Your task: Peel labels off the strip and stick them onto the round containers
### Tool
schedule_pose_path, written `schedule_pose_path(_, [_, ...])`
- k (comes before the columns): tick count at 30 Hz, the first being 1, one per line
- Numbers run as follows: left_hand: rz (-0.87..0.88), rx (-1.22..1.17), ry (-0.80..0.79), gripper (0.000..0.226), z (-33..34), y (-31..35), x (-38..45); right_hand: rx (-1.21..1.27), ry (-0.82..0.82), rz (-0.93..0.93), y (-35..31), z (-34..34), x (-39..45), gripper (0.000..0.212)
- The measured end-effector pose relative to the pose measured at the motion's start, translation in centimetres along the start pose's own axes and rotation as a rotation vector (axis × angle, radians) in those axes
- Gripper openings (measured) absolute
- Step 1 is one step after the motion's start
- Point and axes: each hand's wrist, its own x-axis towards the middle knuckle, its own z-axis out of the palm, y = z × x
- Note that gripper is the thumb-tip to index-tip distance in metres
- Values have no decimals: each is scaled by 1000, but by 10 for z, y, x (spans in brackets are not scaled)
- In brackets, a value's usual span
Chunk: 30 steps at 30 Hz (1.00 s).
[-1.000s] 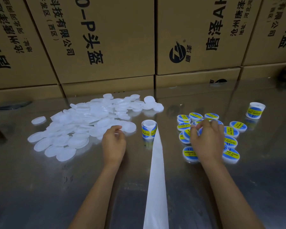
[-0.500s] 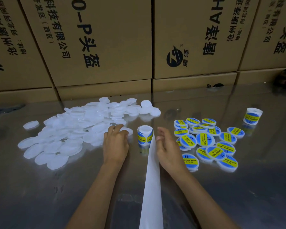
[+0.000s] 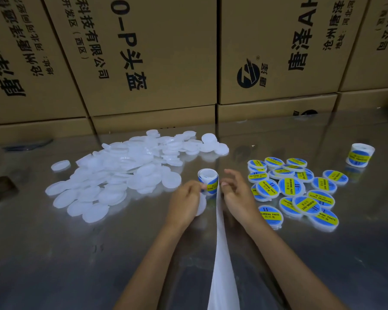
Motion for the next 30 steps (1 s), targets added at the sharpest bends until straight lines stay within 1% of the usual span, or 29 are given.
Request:
schedule_pose_path(5, [73, 44, -60, 33, 8, -4, -2, -45, -38, -54, 2, -3, -3, 35])
schedule_pose_path(8, [86, 12, -84, 38, 6, -1, -5, -110, -69, -75, 2, -1, -5, 35])
schedule_pose_path(10, [56, -19, -85, 35, 5, 2, -4, -169, -61, -123, 3, 0, -6, 34])
schedule_pose_path(13, [-68, -89, -62, 24, 4, 4, 1, -227, -59, -170, 4, 2, -9, 35])
schedule_pose_path(15, [-113, -114, -74, 27, 2, 4, 1, -223, -72, -170, 4, 3, -11, 36])
schedule_pose_path(19, [-25, -53, -68, 19, 1, 5, -2, -189, -80, -168, 4, 2, -14, 36])
schedule_pose_path(22, [-16, -41, -70, 28, 1, 5, -1, -147, -88, -132, 2, 2, -16, 34])
schedule_pose_path(26, [12, -48, -97, 43, 1, 7, -3, -143, -74, -106, -1, 0, -17, 27])
schedule_pose_path(30, [24, -39, -109, 43, 1, 7, -5, -148, -75, -134, -3, -1, -19, 24])
